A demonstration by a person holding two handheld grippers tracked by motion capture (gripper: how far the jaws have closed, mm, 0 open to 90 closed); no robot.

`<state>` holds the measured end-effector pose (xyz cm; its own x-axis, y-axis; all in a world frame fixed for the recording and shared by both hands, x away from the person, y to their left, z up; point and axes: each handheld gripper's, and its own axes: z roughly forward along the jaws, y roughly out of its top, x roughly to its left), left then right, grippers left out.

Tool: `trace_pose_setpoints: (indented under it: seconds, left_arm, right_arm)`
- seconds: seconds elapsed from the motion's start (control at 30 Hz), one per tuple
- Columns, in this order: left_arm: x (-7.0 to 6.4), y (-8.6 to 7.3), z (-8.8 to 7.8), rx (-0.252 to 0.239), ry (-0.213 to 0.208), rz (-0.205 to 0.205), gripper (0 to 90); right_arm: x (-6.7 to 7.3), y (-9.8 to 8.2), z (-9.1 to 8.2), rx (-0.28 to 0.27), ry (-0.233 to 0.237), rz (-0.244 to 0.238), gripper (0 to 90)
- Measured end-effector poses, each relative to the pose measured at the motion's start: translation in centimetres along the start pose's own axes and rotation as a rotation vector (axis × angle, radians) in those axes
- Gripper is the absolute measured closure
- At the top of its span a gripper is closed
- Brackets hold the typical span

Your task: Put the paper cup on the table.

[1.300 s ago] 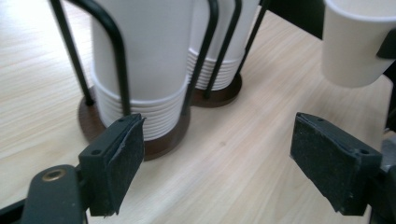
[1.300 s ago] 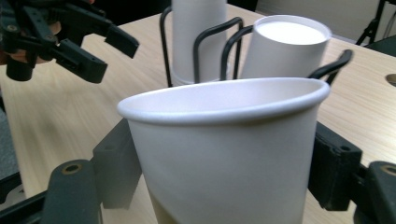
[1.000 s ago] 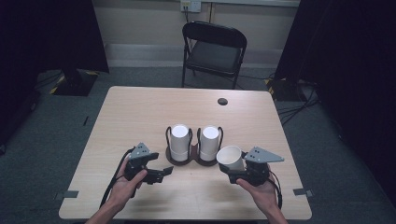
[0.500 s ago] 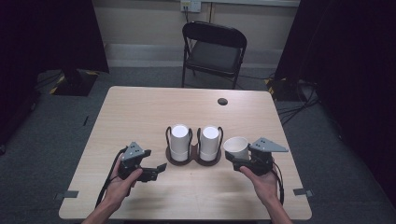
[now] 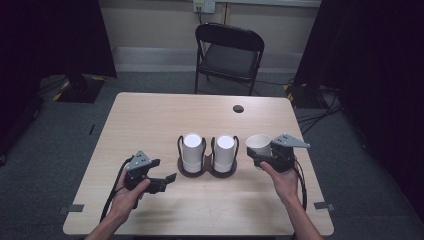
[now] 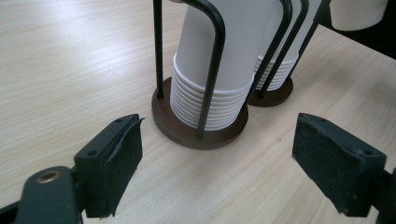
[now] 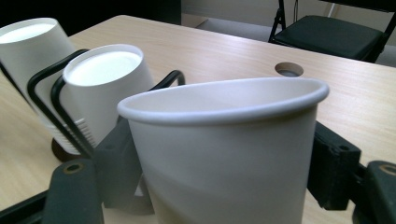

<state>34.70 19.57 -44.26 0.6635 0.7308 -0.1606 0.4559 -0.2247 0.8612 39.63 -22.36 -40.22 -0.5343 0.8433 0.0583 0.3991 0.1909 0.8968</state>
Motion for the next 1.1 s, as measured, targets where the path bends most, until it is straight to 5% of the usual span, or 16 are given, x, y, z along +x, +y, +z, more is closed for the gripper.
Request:
trace_pose_setpoints:
  seconds: [0.63, 1.1]
  left_arm:
    - [-0.2, -0.2, 0.2, 0.013, 0.023, 0.013, 15.9]
    - [0.0, -0.3, 0.3, 0.017, 0.026, 0.013, 16.5]
  right_arm:
    - [-2.4, 1.0, 3.4, -0.01, -0.033, 0.028, 23.3]
    - [-4.4, -0.7, 7.4, 0.034, -0.065, 0.089, 21.4]
